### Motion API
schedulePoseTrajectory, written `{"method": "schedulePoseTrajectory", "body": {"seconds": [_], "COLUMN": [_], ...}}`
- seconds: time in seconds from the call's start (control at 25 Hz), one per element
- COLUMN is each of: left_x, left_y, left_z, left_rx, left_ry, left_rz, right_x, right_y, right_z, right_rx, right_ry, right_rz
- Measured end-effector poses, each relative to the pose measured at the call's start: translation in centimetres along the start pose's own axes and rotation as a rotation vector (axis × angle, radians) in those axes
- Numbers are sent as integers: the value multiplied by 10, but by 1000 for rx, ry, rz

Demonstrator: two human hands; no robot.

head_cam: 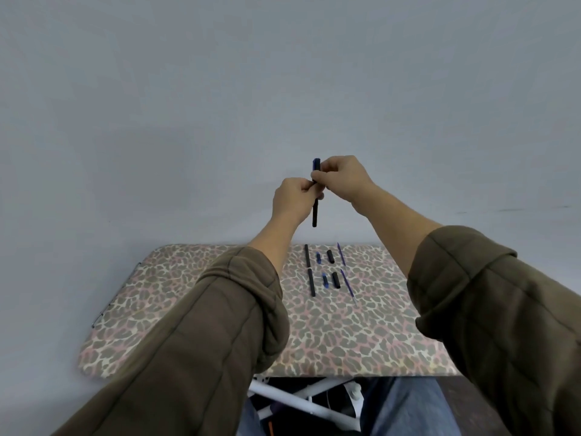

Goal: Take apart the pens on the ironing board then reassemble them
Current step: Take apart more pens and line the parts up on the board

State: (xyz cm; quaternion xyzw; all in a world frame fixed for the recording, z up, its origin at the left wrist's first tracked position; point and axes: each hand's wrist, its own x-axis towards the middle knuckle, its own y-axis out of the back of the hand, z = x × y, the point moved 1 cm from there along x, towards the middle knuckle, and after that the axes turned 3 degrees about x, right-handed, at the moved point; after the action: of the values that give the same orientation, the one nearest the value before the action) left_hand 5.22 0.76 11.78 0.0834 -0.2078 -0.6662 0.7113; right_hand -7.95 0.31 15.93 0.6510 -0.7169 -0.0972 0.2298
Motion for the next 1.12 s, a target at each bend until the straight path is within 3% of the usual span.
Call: {"method": "schedulePoseTrajectory", "body": {"seconds": [0.4, 0.64, 0.8, 1.0, 1.12], "left_x": [-7, -5, -5, -3, -1], "left_y": [-5, -5, -3, -6, -11], "left_z": [19, 18, 18, 16, 6], "left_rx": [210, 237, 164, -14, 36], "left_ry": [-117, -148, -165, -162, -142], "left_rz": [122, 113, 88, 4, -52], "right_x": [1, 3, 4, 4, 11], "right_y": [-10, -9, -4, 12, 23], "right_z": [-16, -18, -16, -24, -26], "right_rx": [-214, -100, -63, 150, 215], "right_ry": [30, -14, 11, 91, 55], "right_rz": [82, 72, 58, 17, 162]}}
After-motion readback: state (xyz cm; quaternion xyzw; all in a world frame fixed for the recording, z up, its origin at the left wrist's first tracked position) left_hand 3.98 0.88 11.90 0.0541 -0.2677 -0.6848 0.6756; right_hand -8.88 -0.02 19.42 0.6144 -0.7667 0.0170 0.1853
